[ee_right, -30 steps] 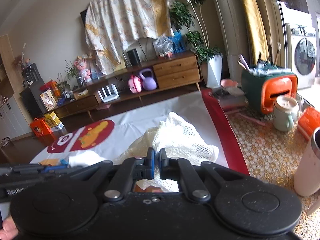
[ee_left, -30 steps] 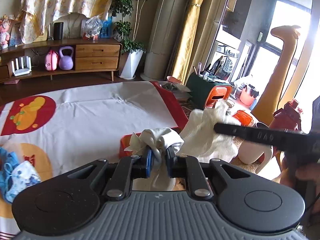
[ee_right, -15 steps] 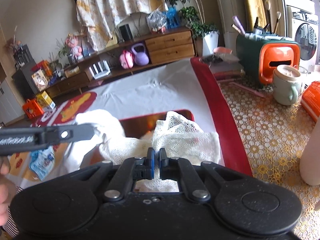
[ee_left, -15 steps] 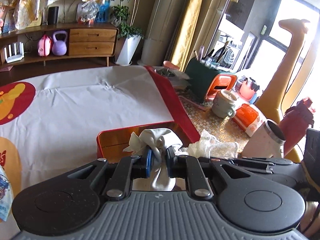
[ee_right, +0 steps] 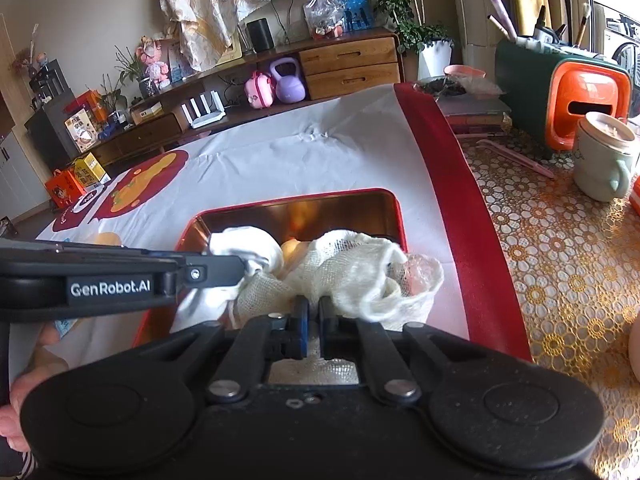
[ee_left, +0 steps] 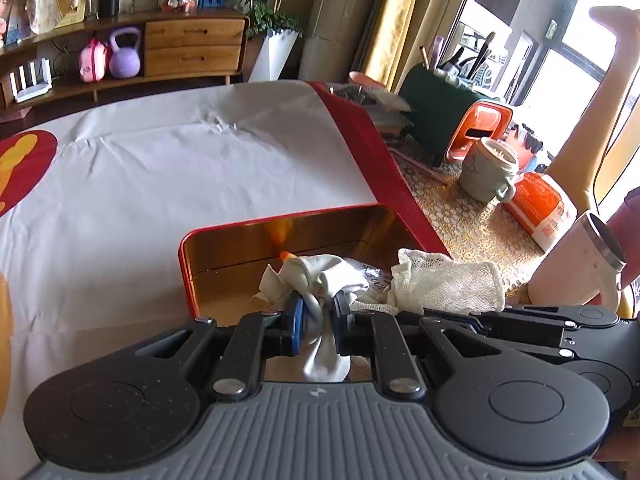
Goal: Organize soft objects
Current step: 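Lower both cloths into the red tin and open both tools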
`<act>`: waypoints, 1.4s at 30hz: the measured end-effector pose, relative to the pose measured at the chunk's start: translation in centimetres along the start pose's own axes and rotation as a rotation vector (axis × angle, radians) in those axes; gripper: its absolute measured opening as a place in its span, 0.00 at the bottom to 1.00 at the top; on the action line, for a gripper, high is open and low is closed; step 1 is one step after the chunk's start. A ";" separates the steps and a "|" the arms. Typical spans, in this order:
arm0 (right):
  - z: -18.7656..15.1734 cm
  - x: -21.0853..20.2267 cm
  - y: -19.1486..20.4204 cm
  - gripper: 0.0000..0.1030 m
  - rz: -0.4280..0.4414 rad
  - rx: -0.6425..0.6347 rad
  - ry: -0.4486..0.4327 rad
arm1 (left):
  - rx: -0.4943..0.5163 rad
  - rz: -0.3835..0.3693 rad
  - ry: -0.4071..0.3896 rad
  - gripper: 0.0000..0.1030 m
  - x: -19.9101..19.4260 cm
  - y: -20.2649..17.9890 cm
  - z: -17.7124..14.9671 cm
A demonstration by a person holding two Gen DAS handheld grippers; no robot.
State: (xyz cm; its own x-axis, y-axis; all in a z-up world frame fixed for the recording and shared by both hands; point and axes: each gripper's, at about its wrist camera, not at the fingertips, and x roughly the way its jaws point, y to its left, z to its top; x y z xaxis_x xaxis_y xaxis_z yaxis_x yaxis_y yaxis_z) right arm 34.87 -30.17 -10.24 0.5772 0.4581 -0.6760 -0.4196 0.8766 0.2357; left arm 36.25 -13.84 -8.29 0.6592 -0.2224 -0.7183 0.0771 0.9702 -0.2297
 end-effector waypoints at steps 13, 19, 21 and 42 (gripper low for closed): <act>-0.6 -0.5 -0.2 0.17 0.005 -0.041 0.020 | -0.005 0.005 0.089 0.14 2.8 0.4 -1.0; -1.3 -1.7 -0.5 0.26 0.008 -0.024 0.025 | 0.036 0.029 0.089 0.14 2.5 -0.1 -1.3; -1.4 -2.0 -0.4 0.30 0.007 -0.021 0.027 | 0.051 0.041 0.085 0.14 2.2 -0.4 -1.4; -1.8 -6.2 0.7 0.46 -0.013 -0.015 -0.004 | 0.109 0.009 0.058 0.20 -2.7 -1.3 -2.4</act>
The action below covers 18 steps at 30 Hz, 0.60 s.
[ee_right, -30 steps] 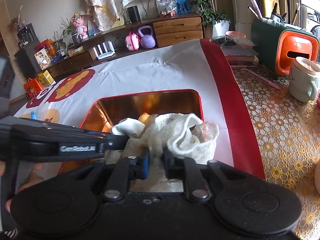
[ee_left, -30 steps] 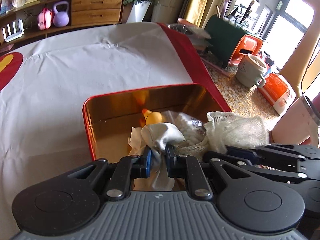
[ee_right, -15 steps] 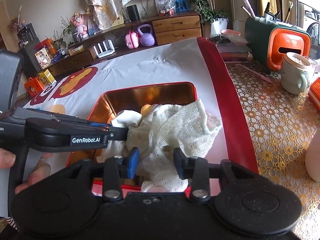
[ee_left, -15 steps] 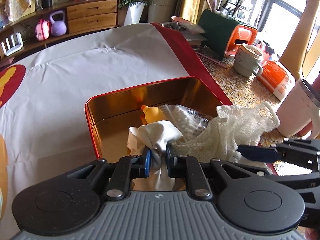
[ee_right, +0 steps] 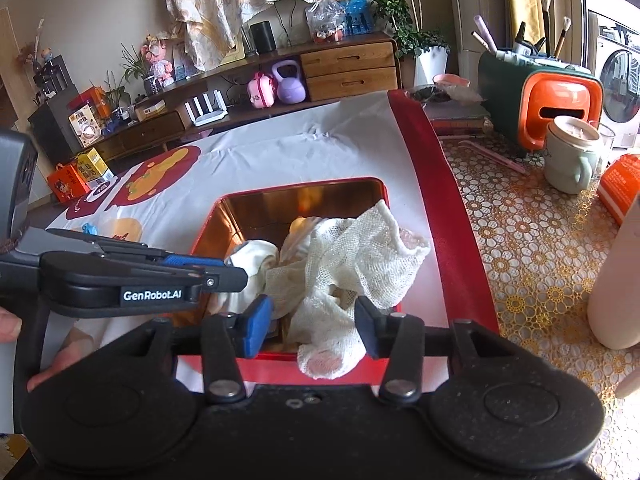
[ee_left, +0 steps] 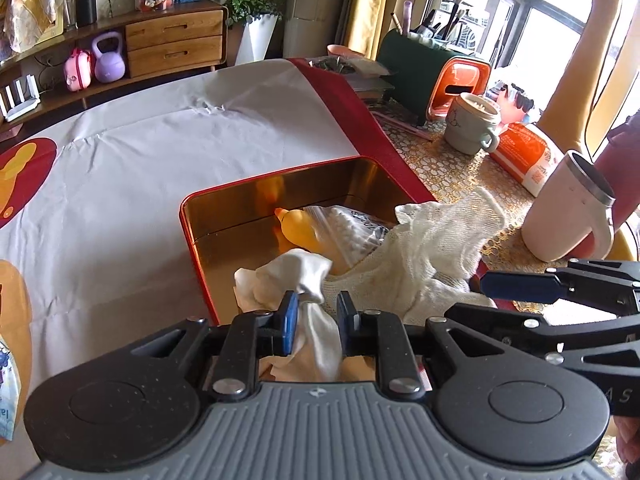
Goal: Organize soft objects
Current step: 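Lower both cloths into the red tin and open both tools, then withdraw both tools from the tin toward the glove and mask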
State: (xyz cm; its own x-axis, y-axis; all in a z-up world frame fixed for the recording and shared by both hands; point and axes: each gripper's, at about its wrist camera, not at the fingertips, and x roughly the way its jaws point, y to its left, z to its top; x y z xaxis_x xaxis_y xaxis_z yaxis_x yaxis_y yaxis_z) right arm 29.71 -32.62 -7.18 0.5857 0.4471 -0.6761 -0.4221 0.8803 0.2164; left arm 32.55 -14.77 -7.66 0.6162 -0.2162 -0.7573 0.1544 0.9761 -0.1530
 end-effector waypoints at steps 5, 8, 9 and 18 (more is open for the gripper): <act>-0.1 -1.6 0.6 0.49 0.006 -0.001 -0.019 | -0.004 -0.010 -0.027 0.20 -2.1 0.3 -0.5; -0.2 -2.5 1.2 0.51 0.005 -0.001 -0.032 | -0.017 -0.008 -0.043 0.20 -3.6 0.8 -0.9; -0.2 -2.8 1.4 0.52 0.007 0.000 -0.036 | -0.020 -0.007 -0.047 0.20 -4.1 0.9 -1.1; -0.5 -4.7 4.5 0.57 0.035 -0.007 -0.071 | -0.033 -0.008 -0.104 0.20 -9.1 2.5 -2.6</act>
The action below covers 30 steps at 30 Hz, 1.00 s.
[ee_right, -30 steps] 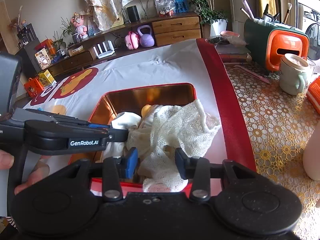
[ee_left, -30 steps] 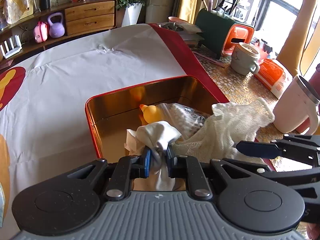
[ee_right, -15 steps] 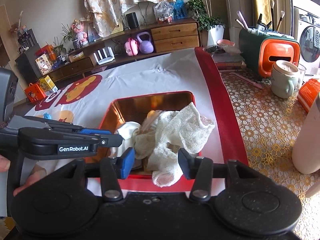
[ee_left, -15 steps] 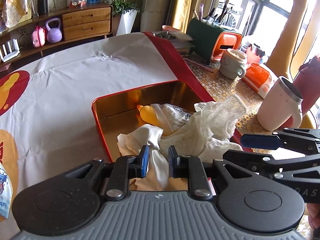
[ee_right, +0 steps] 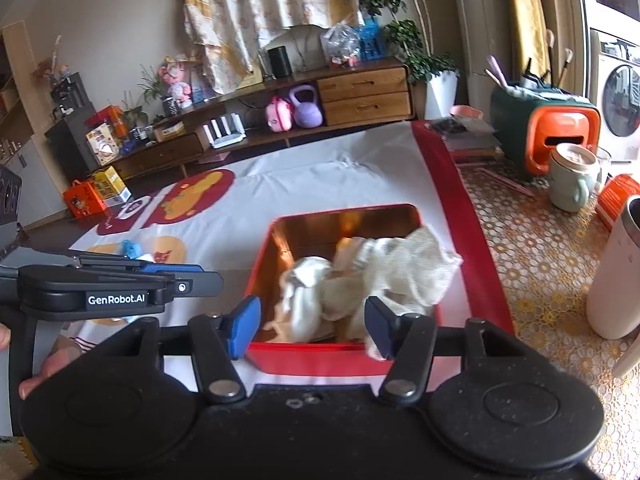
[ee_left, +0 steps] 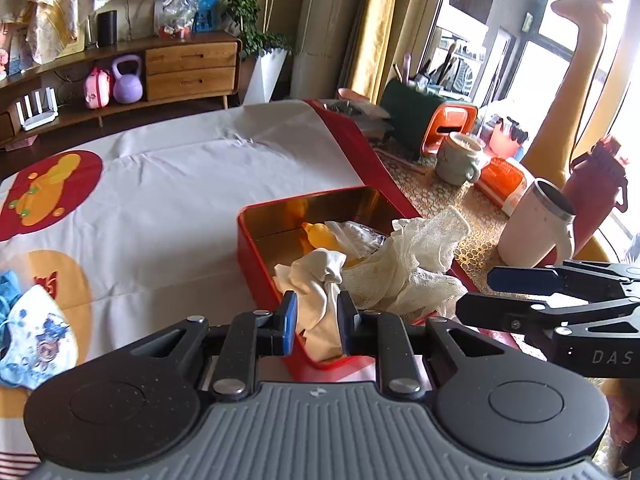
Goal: Organize soft objects
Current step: 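Withdraw both tools from the tin toward the glove and mask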
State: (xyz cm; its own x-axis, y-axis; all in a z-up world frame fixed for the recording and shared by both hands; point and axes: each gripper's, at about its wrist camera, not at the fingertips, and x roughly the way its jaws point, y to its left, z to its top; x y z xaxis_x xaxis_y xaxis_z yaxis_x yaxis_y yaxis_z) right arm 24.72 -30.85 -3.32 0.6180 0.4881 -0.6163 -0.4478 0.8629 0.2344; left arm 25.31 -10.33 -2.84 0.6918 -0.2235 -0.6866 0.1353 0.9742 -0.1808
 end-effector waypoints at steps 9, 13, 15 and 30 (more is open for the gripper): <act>0.4 -0.7 5.1 0.64 0.046 -0.050 -0.021 | -0.062 -0.014 -0.021 0.20 -4.6 3.2 -1.6; 0.4 -0.6 7.3 0.68 0.068 -0.077 -0.019 | -0.092 0.013 -0.027 0.32 -6.1 5.0 -2.4; 0.3 -0.4 8.5 0.71 0.078 -0.087 -0.017 | -0.109 0.014 -0.033 0.55 -6.9 5.9 -2.8; 0.1 2.5 15.8 0.85 0.161 -0.162 0.024 | -0.133 0.105 -0.116 0.81 -12.6 12.7 -4.7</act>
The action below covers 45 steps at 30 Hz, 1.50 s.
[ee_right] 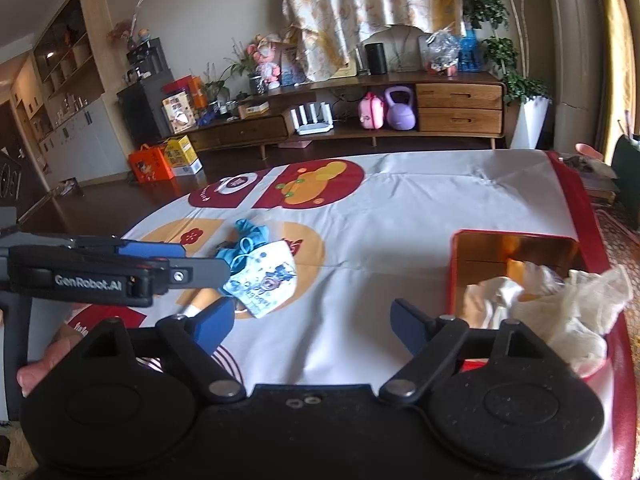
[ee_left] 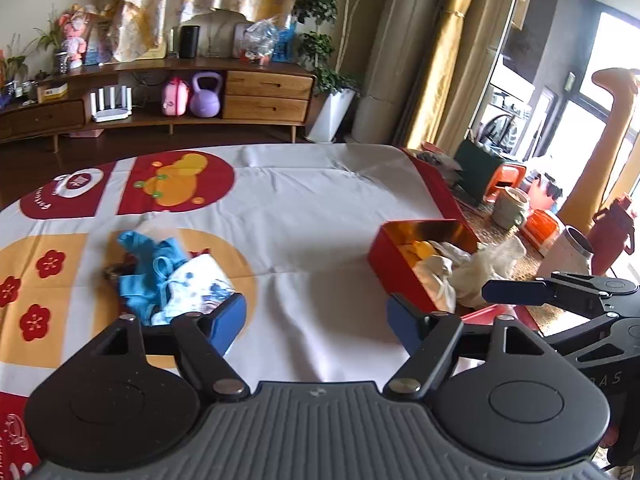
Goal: Organize soft objects
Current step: 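Withdraw both tools from the tin toward the glove and mask, then grasp the printed face mask with the right tool while the left tool grasps the blue glove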
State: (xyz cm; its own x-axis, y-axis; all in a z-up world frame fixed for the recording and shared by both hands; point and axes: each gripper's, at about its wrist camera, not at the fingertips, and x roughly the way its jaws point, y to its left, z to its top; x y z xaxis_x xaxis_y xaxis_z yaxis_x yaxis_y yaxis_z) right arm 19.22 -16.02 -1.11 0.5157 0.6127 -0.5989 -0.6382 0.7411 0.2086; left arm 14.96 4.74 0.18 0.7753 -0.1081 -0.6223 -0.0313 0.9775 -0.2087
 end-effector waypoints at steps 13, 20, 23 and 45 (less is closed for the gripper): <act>1.0 5.1 3.1 1.00 0.044 -0.035 0.036 | -0.046 0.052 -0.033 0.97 -0.1 7.1 0.2; 1.7 8.7 4.2 1.00 0.050 -0.056 0.067 | -0.101 0.112 -0.047 0.97 1.4 11.0 0.8; 1.9 10.4 4.6 1.00 0.050 -0.079 0.081 | -0.134 0.130 -0.044 0.98 2.4 12.6 0.9; 2.1 23.2 4.9 0.99 0.027 -0.067 0.184 | -0.227 0.302 -0.017 0.99 10.1 18.1 0.3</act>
State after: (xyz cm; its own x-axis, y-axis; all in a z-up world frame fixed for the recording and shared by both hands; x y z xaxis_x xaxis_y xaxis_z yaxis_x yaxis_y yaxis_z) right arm 29.27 2.35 -12.34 0.3890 0.5669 -0.7262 -0.6898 0.7017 0.1783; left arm 22.40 21.42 -9.63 0.7202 0.1834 -0.6691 -0.3975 0.8995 -0.1814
